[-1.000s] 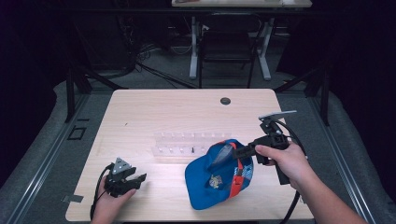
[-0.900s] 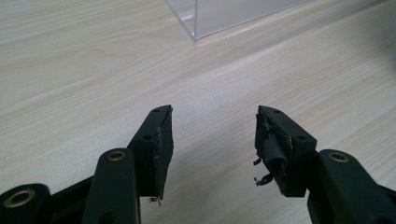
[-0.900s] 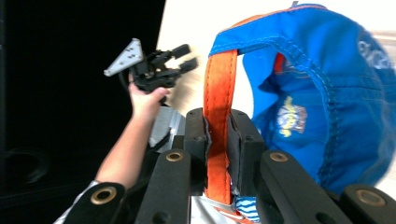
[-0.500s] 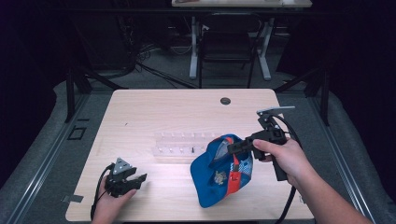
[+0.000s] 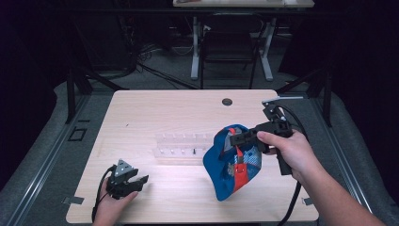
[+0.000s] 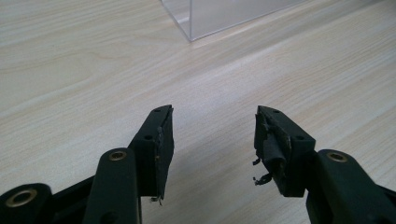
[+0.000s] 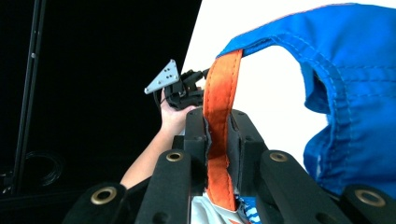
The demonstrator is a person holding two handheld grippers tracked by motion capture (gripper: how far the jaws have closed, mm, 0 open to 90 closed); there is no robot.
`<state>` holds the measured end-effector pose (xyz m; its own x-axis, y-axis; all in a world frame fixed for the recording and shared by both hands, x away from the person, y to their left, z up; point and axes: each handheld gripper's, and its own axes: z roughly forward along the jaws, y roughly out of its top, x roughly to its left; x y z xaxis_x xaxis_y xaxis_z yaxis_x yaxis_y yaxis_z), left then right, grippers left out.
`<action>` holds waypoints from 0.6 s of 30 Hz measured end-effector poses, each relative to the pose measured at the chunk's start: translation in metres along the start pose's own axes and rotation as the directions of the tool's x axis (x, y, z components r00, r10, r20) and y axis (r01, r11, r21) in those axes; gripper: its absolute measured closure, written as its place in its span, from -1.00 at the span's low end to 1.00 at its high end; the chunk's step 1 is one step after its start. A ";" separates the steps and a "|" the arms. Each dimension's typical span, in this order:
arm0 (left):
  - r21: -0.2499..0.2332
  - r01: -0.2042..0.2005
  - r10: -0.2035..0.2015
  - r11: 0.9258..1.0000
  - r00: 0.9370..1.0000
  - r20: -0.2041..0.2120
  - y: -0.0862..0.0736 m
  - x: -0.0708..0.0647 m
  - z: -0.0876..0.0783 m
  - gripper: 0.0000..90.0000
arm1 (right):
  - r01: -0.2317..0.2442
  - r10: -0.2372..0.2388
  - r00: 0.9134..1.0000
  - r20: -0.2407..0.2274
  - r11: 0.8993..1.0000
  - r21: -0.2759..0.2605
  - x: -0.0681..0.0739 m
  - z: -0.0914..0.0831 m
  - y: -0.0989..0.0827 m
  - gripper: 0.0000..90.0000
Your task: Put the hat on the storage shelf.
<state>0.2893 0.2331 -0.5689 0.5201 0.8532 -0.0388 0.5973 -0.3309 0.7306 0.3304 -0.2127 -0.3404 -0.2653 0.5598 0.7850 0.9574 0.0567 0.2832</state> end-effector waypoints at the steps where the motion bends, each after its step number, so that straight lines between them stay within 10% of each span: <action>1: -0.002 -0.001 0.001 1.000 1.000 0.002 0.000 -0.001 0.000 0.05 | -0.001 0.001 1.000 -0.005 1.000 -0.004 0.001 -0.001 0.001 0.76; 18: -0.018 -0.001 0.002 1.000 0.999 0.039 0.001 -0.005 0.000 0.03 | 0.036 -0.038 0.999 -0.033 0.998 -0.043 0.029 -0.007 0.022 0.76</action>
<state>0.2871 0.2281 -0.5677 0.5446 0.8363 -0.0636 0.5856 -0.3249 0.7427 0.3433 -0.2009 -0.3079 -0.3048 0.5298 0.7915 0.9414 0.0415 0.3348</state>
